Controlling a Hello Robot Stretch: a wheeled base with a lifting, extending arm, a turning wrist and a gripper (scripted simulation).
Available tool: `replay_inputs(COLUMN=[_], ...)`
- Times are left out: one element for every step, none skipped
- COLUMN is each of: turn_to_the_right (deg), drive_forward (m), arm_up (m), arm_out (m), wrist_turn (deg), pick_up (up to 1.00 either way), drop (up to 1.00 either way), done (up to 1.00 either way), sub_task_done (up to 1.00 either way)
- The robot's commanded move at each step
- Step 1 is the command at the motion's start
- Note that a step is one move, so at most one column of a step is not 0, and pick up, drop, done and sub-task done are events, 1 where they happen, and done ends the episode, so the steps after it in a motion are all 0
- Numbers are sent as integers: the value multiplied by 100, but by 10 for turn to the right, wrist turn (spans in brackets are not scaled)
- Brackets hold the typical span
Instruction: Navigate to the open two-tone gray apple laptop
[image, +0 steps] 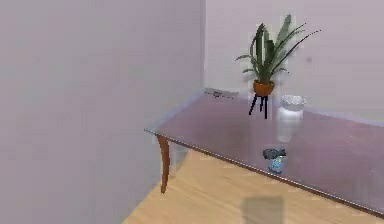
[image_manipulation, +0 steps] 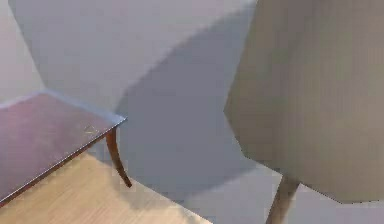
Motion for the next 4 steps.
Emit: replay_inputs(turn_to_the_right=[-450,-450,-450,-210], drive_forward=[0,0,0,0], arm_up=[0,0,0,0], arm_out=[0,0,0,0], wrist_turn=[0,0,0,0], pick_up=[0,0,0,0], drop=[0,0,0,0], done=[0,0,0,0], sub_task_done=[0,0,0,0])
